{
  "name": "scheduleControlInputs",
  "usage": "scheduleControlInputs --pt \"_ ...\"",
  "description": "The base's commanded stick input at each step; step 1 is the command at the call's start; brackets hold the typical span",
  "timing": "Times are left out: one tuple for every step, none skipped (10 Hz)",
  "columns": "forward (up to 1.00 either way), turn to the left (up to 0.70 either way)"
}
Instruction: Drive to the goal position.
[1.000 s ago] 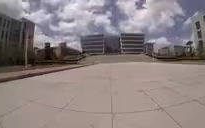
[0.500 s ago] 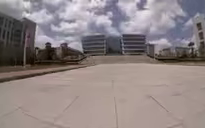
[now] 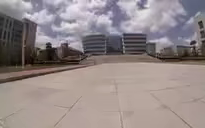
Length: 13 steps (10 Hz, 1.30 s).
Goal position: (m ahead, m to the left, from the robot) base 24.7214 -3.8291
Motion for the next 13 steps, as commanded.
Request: scheduleControlInputs --pt "0.70 0.00" --pt "0.70 0.00" --pt "0.70 0.00" --pt "0.70 0.00" --pt "0.70 0.00" --pt "0.70 0.00" --pt "0.70 0.00" --pt "0.70 0.00" --pt "0.70 0.00" --pt "0.70 0.00" --pt "0.70 0.00" --pt "0.70 0.00" --pt "0.70 0.00"
